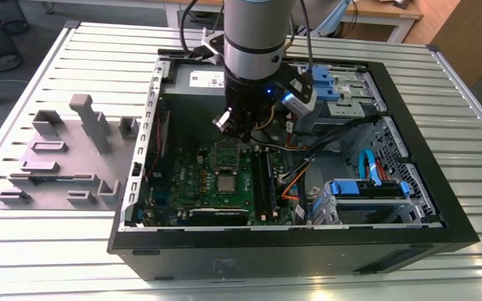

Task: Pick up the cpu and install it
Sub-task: 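Close the cpu cover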

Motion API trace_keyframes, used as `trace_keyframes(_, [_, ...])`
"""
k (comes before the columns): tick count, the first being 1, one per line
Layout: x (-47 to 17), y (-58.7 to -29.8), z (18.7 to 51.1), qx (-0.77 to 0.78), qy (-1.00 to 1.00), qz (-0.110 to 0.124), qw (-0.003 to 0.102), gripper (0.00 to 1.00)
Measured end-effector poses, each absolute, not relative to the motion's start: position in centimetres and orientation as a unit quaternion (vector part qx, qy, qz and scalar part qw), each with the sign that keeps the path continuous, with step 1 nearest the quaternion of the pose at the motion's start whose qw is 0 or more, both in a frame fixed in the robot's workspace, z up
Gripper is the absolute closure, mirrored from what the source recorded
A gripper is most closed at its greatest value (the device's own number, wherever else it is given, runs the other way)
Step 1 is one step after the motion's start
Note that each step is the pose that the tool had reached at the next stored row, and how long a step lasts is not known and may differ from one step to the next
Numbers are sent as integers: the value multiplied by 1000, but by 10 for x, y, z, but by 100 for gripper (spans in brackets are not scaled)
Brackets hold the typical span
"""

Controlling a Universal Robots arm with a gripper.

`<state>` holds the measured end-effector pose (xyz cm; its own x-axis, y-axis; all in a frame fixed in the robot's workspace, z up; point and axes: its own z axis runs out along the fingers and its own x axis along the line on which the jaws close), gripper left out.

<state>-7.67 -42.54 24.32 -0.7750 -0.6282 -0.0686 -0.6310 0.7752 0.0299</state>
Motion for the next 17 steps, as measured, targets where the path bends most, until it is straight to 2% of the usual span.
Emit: trace_keyframes(17, [-77,-428,246,-335,942,25,27,89])
